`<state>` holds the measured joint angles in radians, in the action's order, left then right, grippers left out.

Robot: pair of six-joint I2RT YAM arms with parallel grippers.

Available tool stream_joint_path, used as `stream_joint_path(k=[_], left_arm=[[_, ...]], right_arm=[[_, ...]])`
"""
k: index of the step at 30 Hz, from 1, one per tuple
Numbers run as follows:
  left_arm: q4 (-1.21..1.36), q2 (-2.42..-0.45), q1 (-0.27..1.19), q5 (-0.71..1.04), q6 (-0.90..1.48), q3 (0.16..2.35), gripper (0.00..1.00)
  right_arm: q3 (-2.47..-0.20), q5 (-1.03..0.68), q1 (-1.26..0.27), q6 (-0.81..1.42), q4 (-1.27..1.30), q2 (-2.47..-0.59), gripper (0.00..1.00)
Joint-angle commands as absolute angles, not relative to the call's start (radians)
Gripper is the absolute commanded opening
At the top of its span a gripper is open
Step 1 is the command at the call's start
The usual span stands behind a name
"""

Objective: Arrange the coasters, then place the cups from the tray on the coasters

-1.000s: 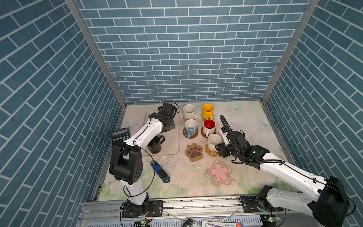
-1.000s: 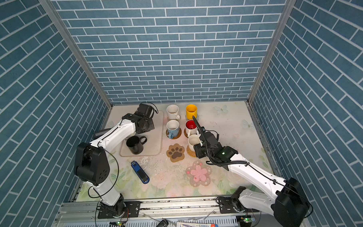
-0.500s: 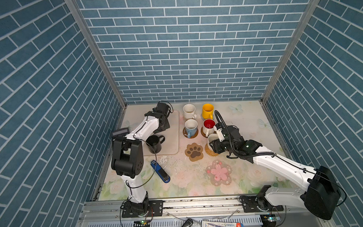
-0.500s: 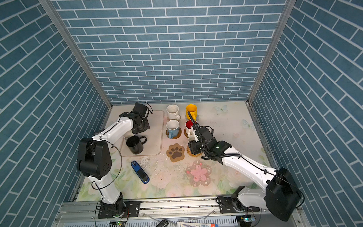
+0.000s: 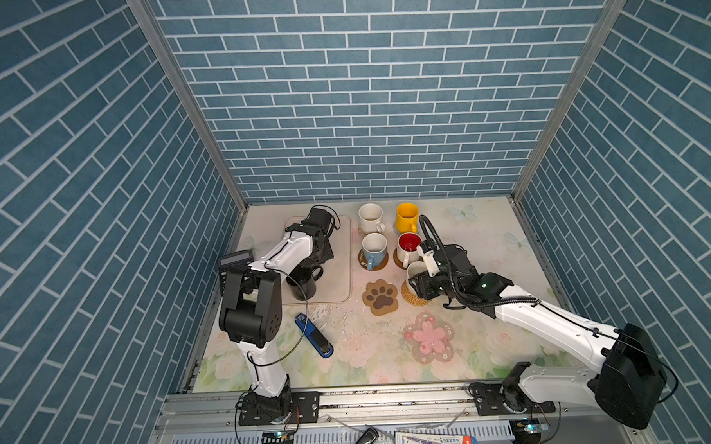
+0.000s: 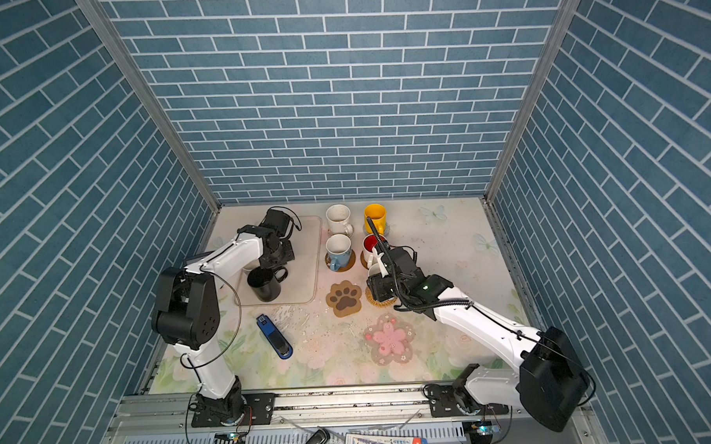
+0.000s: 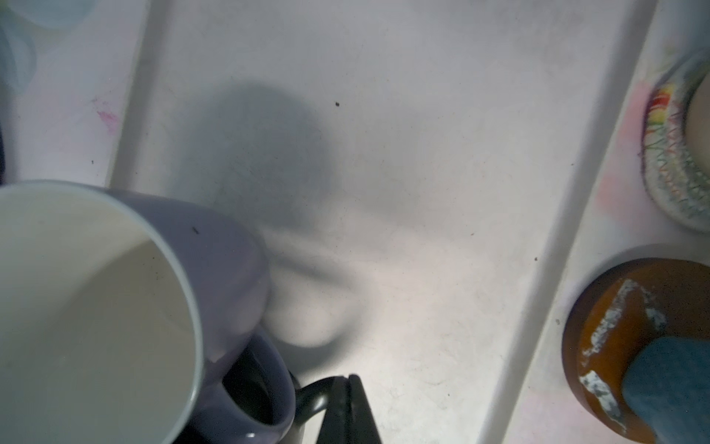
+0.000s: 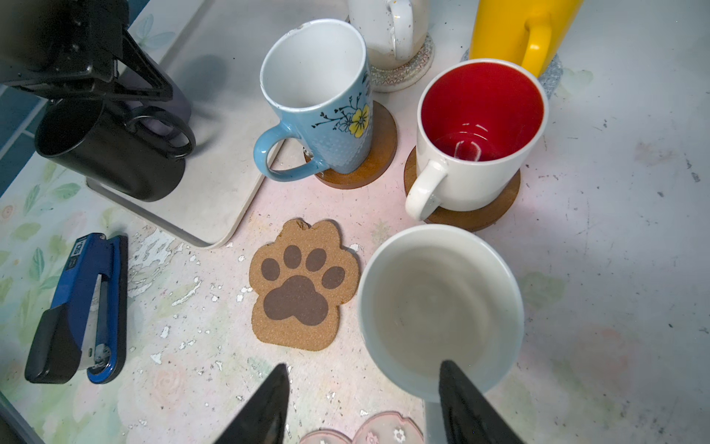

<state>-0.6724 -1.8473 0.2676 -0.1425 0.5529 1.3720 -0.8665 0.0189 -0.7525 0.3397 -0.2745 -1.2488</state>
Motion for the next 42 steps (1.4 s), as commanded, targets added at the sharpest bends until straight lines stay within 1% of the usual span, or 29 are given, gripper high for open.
stream_joint_path(k=[1,9,18,30,35,40,41,42], left_arm=[[-0.668,-1.821,0.265,-0.133,0.557,1.331,0.00],[-0.672,-1.793,0.296,-0.136,0.564,1.303,0.00],[-0.643,-1.746,0.325,-0.133,0.584,1.217,0.00],[-0.624,-1.649,0.393,-0.145,0.610,1.127,0.00],[-0.619,-1.571,0.402,-0.148,0.621,1.101,0.00],[-0.657,-1.423,0.401,-0.175,0.619,1.119,0.00],[-0.670,-1.387,0.402,-0.181,0.615,1.128,0.01],[-0.681,-1.358,0.401,-0.186,0.610,1.137,0.07]], right_arm=[[-0.888,0.010,-0.752,0.316,-0.261,-1.243,0.63],[-0.881,0.010,-0.752,0.315,-0.267,-1.232,0.63],[-0.867,0.015,-0.751,0.313,-0.270,-1.208,0.63],[-0.864,-0.002,-0.751,0.318,-0.270,-1.224,0.64],[-0.853,-0.029,-0.753,0.310,-0.232,-1.223,0.65],[-0.934,-0.082,-0.762,0.273,-0.269,-1.304,0.68],[-0.955,-0.083,-0.766,0.264,-0.275,-1.327,0.68],[-0.974,-0.083,-0.771,0.257,-0.279,-1.347,0.69]])
